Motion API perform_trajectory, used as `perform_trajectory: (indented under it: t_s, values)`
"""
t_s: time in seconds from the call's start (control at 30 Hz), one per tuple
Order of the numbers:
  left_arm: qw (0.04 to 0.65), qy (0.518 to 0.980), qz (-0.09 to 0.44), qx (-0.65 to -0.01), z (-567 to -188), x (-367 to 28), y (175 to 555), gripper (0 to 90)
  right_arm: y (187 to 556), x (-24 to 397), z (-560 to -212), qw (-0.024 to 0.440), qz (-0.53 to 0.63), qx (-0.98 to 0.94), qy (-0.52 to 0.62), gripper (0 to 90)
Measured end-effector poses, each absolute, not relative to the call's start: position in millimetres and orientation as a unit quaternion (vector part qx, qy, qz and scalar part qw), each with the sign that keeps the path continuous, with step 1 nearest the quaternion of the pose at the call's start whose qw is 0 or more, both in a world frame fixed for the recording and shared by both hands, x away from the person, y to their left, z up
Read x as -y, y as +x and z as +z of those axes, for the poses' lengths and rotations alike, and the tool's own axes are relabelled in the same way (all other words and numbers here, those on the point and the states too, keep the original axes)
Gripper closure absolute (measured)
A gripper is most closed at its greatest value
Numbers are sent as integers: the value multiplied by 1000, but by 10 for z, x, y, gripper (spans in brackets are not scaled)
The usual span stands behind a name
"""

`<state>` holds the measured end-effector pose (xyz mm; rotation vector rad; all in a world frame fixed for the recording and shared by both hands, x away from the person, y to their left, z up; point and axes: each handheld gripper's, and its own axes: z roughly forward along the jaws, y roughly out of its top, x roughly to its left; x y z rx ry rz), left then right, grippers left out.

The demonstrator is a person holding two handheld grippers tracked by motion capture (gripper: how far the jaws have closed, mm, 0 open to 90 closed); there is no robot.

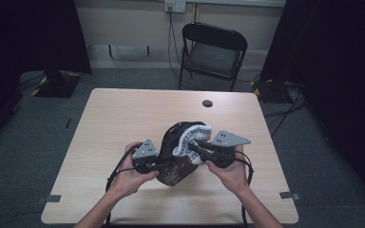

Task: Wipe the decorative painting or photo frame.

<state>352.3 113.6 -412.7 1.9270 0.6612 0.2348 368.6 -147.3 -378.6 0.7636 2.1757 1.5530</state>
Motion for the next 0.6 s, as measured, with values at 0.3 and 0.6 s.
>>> perform_trajectory:
  t_s: [0.3, 0.6]
  values:
    - [516, 806, 104, -272, -4126, -1138, 3522, 777, 3648, 1382, -3811, 169, 547, -778, 259, 821]
    - [519, 803, 103, -275, -4124, -1135, 3527, 778, 3778, 1596, -3833, 188, 541, -765, 297, 821]
